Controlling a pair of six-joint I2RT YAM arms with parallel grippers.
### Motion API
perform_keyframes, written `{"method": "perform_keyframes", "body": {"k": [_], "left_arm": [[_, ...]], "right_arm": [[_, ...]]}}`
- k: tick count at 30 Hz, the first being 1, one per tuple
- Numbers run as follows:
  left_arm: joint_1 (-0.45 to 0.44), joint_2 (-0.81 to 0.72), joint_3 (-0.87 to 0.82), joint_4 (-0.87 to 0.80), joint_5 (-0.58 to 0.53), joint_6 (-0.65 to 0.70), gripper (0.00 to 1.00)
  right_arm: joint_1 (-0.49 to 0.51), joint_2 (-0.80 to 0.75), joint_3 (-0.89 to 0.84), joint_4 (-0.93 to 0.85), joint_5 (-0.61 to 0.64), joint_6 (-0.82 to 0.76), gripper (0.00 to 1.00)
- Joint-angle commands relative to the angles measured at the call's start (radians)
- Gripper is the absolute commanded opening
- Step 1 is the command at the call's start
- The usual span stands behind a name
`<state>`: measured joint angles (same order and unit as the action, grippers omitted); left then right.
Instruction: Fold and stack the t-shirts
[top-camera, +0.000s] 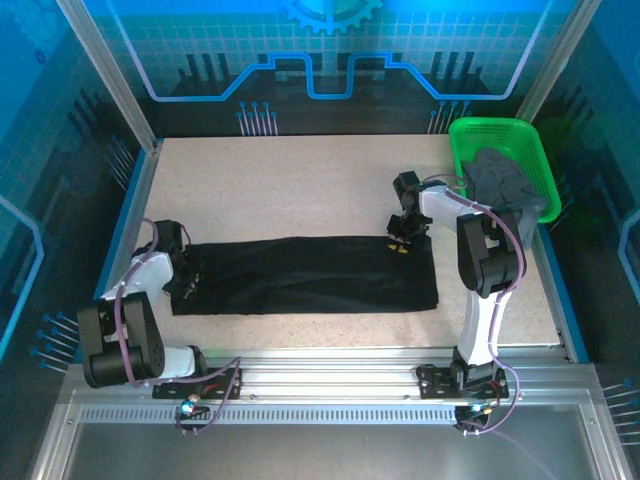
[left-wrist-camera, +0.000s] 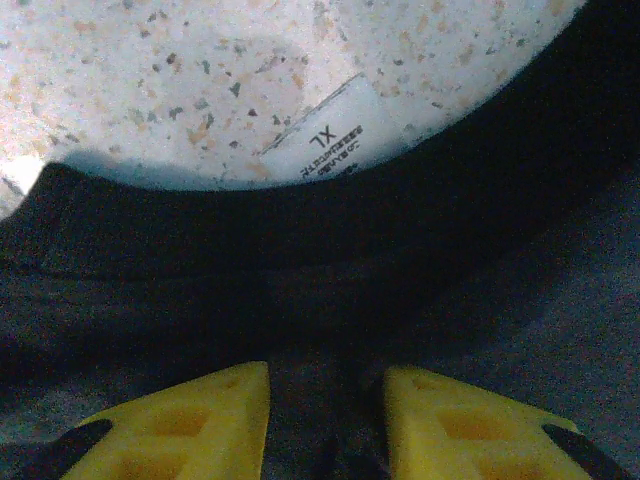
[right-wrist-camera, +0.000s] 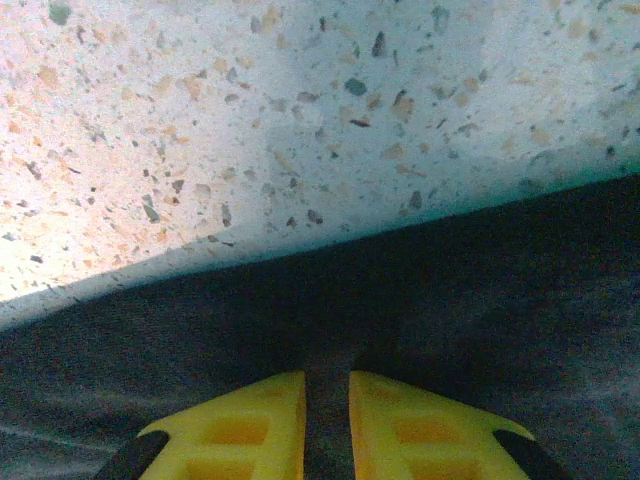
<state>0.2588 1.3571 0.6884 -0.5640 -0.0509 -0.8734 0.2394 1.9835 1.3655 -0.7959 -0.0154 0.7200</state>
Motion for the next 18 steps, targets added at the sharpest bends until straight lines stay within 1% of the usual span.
{"method": "perform_keyframes", "body": {"k": [1, 4, 7, 9, 12, 15, 18], "left_arm": [[-0.017, 0.007, 0.086, -0.106, -0.091, -0.006, 0.43], [-0.087, -0.036, 0.166, -0.165, -0.184, -0.002, 0.44], [-0.139, -0.037, 0.228, -0.170, -0.181, -0.011, 0.43], [-0.155, 0.007, 0.267, -0.173, -0.150, -0.019, 0.42], [-0.176, 0.095, 0.310, -0.153, -0.082, -0.013, 0.34], [-0.182, 0.224, 0.341, -0.141, 0.021, -0.010, 0.27], [-0.190, 0.353, 0.386, -0.161, 0.072, 0.002, 0.22]], "right_arm": [[0.004, -0.016, 0.020, -0.034, 0.024, -0.027, 0.21], [0.015, -0.027, 0.020, -0.037, 0.035, -0.042, 0.21], [0.020, -0.021, 0.017, -0.037, 0.030, -0.041, 0.21], [0.025, -0.017, 0.014, -0.039, 0.031, -0.039, 0.21], [0.028, -0.007, 0.012, -0.043, 0.031, -0.036, 0.21], [0.022, 0.021, 0.022, -0.056, 0.039, -0.034, 0.21], [0.006, 0.064, 0.049, -0.082, 0.045, -0.038, 0.21]]}}
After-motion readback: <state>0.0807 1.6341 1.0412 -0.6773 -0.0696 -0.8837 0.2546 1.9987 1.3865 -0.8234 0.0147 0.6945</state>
